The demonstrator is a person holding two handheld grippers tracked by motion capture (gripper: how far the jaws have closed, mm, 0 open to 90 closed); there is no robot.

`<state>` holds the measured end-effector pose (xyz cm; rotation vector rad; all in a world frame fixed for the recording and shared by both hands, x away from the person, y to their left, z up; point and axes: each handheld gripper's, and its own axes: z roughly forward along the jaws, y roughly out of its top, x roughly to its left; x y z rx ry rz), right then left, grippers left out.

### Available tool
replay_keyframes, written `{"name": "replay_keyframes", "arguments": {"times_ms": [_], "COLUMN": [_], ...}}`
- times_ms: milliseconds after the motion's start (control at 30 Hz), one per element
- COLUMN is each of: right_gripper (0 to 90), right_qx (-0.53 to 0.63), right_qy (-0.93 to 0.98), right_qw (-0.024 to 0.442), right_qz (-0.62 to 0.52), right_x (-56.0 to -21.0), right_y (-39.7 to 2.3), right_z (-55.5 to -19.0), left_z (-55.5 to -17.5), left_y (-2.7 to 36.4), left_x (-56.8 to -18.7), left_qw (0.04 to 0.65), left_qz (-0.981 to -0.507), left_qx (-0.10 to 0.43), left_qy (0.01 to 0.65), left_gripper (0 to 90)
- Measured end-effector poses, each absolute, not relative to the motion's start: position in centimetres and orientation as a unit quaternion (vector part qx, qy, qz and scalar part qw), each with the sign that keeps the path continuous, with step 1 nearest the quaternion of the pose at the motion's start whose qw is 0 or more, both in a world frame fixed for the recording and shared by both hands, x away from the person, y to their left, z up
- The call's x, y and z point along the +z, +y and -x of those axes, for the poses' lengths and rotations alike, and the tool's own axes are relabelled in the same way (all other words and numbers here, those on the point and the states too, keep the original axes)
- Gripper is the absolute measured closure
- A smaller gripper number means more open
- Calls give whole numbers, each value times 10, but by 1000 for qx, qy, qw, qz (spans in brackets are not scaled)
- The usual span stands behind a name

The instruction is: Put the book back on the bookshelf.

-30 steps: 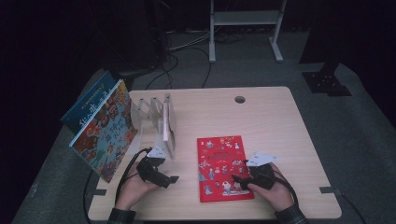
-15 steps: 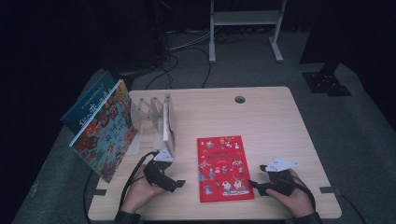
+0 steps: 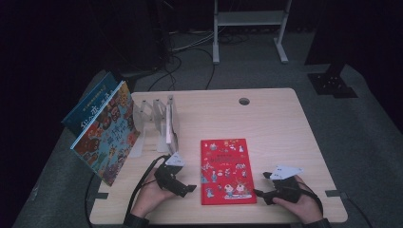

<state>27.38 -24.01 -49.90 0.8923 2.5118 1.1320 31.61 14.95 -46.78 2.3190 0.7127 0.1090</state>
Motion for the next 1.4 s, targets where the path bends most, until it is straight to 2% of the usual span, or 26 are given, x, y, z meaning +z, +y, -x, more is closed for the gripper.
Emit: {"name": "replay_keyframes", "arguments": {"times_ms": [333,967,1200,1400], "right_gripper": [195,211,224,225], "right_qx": [391,394,399,401], "right_qy": [866,869,866,853], "right_qw": [116,156,145,155], "right_qz": [-290,-257,-263,-297], "right_x": [-501,-502,-499,-486], "right_y": [-204,-144,-150,-175], "right_z": [-269,-260,-269,-302], "left_z": [-320,-326,-325,-326], "left_y": [146,147,147,147], "left_x": [-471,-481,-483,-483], "left_qw": [348,329,323,319], "left_qz": [-896,-898,-899,-901], "left_qx": [37,37,39,41], "left_qy": [273,290,293,291], "left_gripper": [23,18,18,18]}}
